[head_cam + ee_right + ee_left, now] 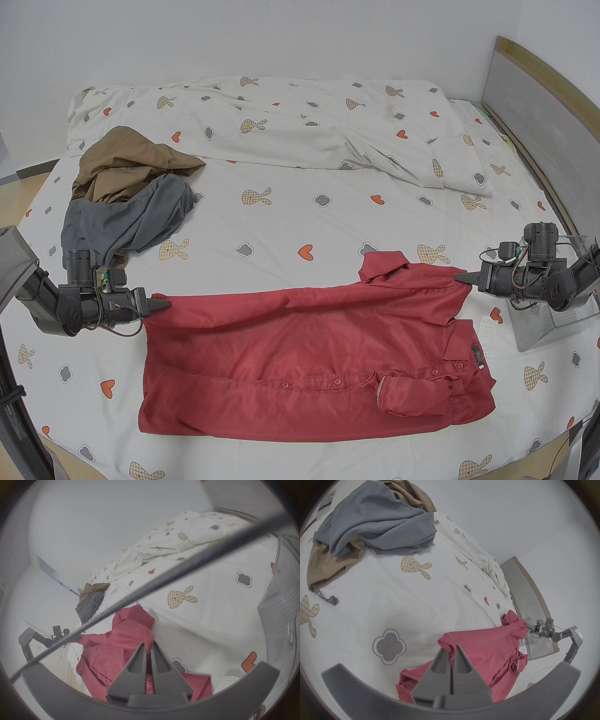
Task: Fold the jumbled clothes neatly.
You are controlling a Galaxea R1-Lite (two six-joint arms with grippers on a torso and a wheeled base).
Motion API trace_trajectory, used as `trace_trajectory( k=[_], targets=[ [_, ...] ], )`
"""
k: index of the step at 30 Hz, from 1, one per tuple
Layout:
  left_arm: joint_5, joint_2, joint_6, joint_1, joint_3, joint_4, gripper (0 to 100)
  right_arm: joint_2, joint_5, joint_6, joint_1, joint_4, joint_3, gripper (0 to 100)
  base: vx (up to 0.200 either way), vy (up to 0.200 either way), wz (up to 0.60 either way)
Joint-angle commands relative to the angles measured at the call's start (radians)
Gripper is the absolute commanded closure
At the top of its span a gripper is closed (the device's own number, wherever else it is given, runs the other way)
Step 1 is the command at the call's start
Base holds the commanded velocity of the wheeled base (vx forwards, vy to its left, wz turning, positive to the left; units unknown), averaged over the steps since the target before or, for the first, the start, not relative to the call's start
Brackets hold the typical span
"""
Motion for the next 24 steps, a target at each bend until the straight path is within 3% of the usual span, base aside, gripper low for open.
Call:
trace_trajectory(
  k=[1,24],
  targets=[
    [0.000,-0.014,0.000,0.000,0.040,-0.002,100,-0.008,0.001,0.001,-0.006,-0.103,0.109,100,0.000,0.000,0.00],
    [0.002,-0.047,0.000,0.040,0.126,-0.001,100,-0.123,0.030,-0.005,-0.043,-0.130,0.355,100,0.000,0.000,0.00]
  ],
)
